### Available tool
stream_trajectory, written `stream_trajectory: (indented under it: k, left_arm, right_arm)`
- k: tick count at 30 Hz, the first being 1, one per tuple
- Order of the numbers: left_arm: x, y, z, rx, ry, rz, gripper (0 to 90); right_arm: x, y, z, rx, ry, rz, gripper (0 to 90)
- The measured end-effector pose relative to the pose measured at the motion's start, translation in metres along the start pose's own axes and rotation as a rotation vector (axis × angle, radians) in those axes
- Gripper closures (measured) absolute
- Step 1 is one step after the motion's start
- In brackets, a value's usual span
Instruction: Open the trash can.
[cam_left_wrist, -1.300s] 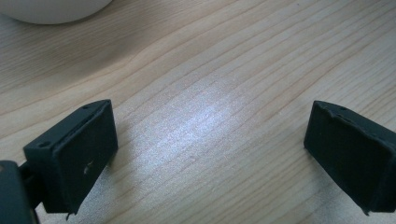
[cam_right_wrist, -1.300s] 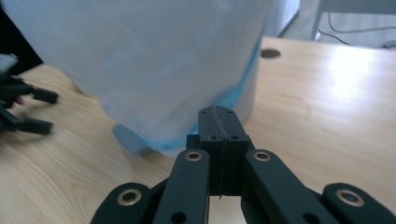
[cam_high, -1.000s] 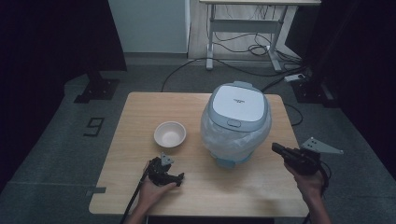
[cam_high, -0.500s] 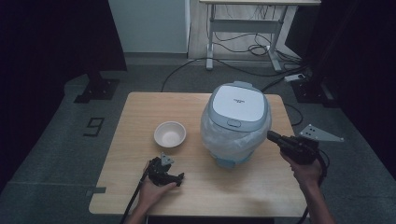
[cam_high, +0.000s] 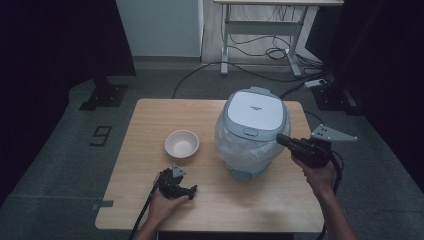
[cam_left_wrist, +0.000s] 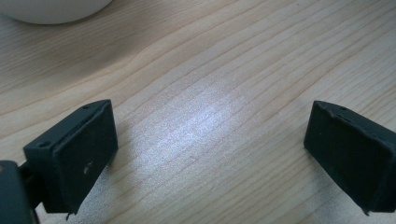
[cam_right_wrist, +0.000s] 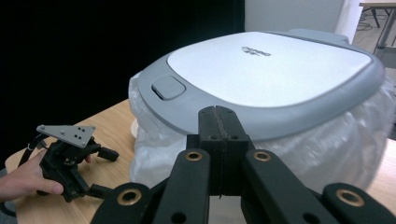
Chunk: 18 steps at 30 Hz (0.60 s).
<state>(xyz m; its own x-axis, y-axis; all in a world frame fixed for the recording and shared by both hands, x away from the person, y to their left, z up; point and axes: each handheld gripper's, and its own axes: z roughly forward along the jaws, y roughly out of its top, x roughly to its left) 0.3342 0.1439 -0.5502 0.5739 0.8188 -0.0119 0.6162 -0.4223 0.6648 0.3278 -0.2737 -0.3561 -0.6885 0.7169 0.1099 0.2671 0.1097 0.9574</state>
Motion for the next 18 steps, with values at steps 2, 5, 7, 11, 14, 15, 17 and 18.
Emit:
stream_trajectory:
  k: [2,5,7,11,14,15,17,18]
  left_arm:
    - [0.0,0.0,0.0,0.0,0.0,0.0,2.1]
    - [0.0,0.0,0.0,0.0,0.0,0.0,2.1]
    - [0.0,0.0,0.0,0.0,0.0,0.0,2.1]
    - [0.0,0.0,0.0,0.0,0.0,0.0,2.1]
    - [0.0,0.0,0.0,0.0,0.0,0.0,2.1]
    - [0.0,0.0,0.0,0.0,0.0,0.0,2.1]
    - [0.0,0.0,0.0,0.0,0.0,0.0,2.1]
    - [0.0,0.0,0.0,0.0,0.0,0.0,2.1]
  right_arm:
    - [0.002,0.003,0.004,0.002,0.006,-0.004,90.0]
    - [0.003,0.005,0.007,0.003,0.007,-0.009,90.0]
    - [0.004,0.008,0.011,0.002,0.009,-0.007,90.0]
    - [0.004,0.011,0.016,0.003,0.016,-0.001,90.0]
    - [0.007,0.015,0.021,0.003,0.026,-0.006,90.0]
    - [0.007,0.015,0.021,0.003,0.026,-0.006,90.0]
    - [0.009,0.016,0.024,0.004,0.032,-0.011,90.0]
    - [0.01,0.017,0.025,0.003,0.036,-0.013,90.0]
